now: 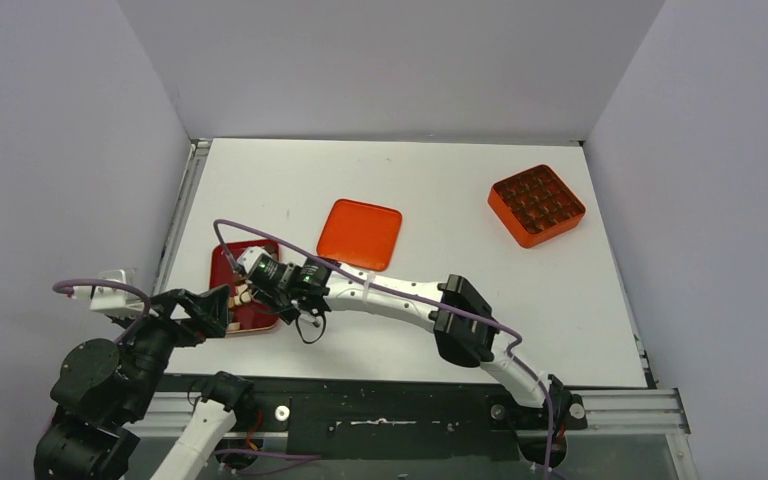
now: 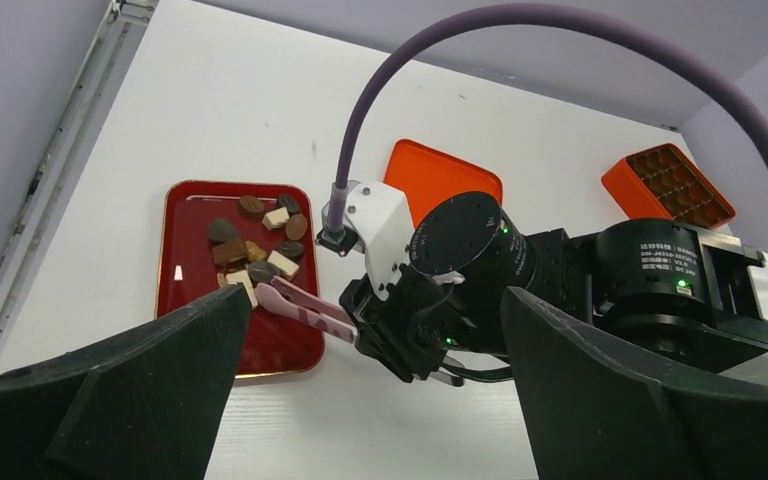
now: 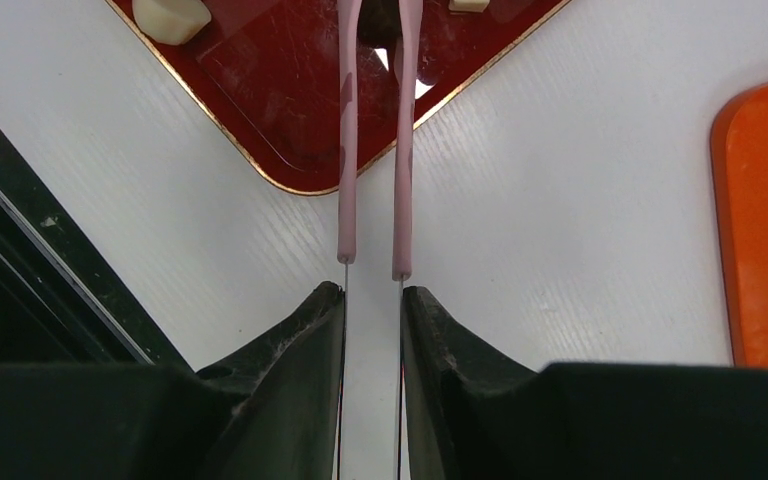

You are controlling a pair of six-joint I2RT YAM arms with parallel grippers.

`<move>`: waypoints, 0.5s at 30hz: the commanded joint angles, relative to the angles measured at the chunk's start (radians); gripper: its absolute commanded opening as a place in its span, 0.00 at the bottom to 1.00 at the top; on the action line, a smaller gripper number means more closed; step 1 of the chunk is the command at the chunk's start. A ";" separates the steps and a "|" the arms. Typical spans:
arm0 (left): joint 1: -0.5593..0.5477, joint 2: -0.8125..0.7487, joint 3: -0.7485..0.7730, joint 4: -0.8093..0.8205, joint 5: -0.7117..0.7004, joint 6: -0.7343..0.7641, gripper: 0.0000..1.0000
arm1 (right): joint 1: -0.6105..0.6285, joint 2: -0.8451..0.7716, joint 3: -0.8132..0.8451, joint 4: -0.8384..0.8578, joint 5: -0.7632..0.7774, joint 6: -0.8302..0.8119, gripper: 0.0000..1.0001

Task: Pack the chocolate
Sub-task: Pick up the fake chocolate from the plate, then place the fake chocolate in the packing box.

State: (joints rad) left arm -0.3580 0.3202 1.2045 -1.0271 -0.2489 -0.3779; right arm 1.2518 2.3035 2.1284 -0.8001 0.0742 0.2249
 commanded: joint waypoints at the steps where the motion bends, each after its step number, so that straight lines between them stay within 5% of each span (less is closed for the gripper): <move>1: 0.005 -0.003 -0.027 0.059 0.033 -0.033 0.96 | -0.016 -0.149 -0.069 0.088 -0.023 0.034 0.20; 15: 0.004 0.082 -0.161 0.123 0.156 -0.053 0.97 | -0.142 -0.506 -0.400 0.156 0.013 0.085 0.19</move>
State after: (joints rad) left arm -0.3580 0.3374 1.0771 -0.9848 -0.1596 -0.4351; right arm 1.1614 1.9255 1.7798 -0.7067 0.0452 0.2882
